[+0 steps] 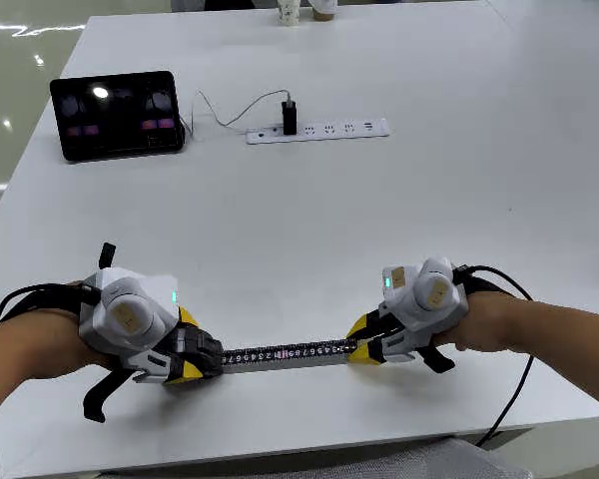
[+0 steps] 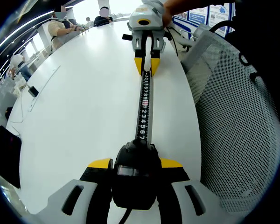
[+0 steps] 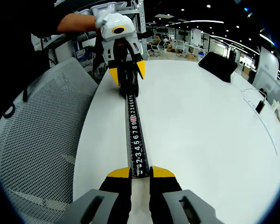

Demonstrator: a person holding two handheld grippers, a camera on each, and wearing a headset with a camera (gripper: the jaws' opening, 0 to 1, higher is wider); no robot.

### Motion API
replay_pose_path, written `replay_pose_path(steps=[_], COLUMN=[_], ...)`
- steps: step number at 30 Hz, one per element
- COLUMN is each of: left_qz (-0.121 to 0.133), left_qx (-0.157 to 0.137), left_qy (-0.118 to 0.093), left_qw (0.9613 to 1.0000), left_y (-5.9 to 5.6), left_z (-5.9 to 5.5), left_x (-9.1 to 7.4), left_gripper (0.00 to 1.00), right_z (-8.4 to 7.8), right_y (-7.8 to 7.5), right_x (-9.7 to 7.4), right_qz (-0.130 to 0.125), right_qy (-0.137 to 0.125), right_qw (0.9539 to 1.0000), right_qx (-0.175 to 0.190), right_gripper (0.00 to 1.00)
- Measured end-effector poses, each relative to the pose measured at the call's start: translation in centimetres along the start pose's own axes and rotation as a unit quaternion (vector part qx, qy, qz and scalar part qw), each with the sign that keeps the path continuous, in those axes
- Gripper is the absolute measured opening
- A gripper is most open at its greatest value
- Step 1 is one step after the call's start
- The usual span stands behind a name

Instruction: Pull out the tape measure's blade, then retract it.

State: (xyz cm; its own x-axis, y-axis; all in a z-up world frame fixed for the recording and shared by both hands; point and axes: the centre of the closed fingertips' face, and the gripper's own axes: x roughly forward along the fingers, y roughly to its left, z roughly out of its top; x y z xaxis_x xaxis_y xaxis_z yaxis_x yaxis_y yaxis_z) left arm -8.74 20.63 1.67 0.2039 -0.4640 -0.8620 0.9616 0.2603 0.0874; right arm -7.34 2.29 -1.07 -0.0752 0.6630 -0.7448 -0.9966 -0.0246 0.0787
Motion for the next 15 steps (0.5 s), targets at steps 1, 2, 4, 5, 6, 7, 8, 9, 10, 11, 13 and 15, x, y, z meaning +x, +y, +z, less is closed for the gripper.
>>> replay_pose_path(steps=[1, 2, 4, 5, 6, 7, 8, 9, 10, 11, 13, 15], left_qz=[0.000, 0.000, 0.001, 0.001, 0.001, 0.001, 0.001, 0.001, 0.001, 0.001, 0.001, 0.000], left_qx=[0.000, 0.000, 0.000, 0.000, -0.001, -0.001, -0.001, 0.000, 0.000, 0.000, 0.000, 0.000], left_qy=[0.000, 0.000, -0.001, -0.001, -0.001, -0.001, -0.001, 0.000, 0.000, 0.000, -0.001, -0.002], left_qw=[1.0000, 1.0000, 1.0000, 1.0000, 1.0000, 1.0000, 1.0000, 1.0000, 1.0000, 1.0000, 1.0000, 1.0000], left_y=[-0.02, -0.03, -0.06, -0.06, -0.06, -0.07, -0.09, -0.10, -0.12, -0.13, -0.15, -0.15], left_z=[0.01, 0.03, 0.05, 0.06, 0.06, 0.07, 0.08, 0.08, 0.11, 0.12, 0.12, 0.13], left_x=[0.00, 0.01, 0.00, 0.00, 0.00, 0.01, 0.02, 0.03, 0.05, 0.05, 0.05, 0.05], left_gripper=[0.31, 0.31, 0.31, 0.31, 0.31, 0.31, 0.31, 0.31, 0.31, 0.31, 0.31, 0.31], right_z=[-0.03, -0.11, -0.17, -0.17, -0.20, -0.26, -0.31, -0.36, -0.42, -0.47, -0.56, -0.62], right_y=[0.01, 0.01, 0.04, 0.05, 0.07, 0.07, 0.06, 0.07, 0.07, 0.07, 0.08, 0.09], right_x=[-0.04, -0.11, -0.23, -0.26, -0.32, -0.40, -0.45, -0.50, -0.58, -0.61, -0.70, -0.81], right_qz=[0.000, 0.000, 0.000, 0.000, 0.000, 0.000, 0.000, 0.000, 0.000, -0.001, -0.001, -0.002], right_qy=[-0.001, -0.001, 0.000, -0.001, 0.000, 0.001, 0.001, 0.002, 0.002, 0.002, 0.003, 0.004], right_qw=[1.0000, 1.0000, 1.0000, 1.0000, 1.0000, 1.0000, 1.0000, 1.0000, 1.0000, 1.0000, 1.0000, 1.0000], right_qx=[0.000, 0.000, 0.001, 0.000, 0.000, 0.000, 0.000, 0.000, 0.000, 0.000, 0.001, 0.001], right_gripper=[0.10, 0.10, 0.10, 0.10, 0.10, 0.10, 0.10, 0.10, 0.10, 0.10, 0.10, 0.10])
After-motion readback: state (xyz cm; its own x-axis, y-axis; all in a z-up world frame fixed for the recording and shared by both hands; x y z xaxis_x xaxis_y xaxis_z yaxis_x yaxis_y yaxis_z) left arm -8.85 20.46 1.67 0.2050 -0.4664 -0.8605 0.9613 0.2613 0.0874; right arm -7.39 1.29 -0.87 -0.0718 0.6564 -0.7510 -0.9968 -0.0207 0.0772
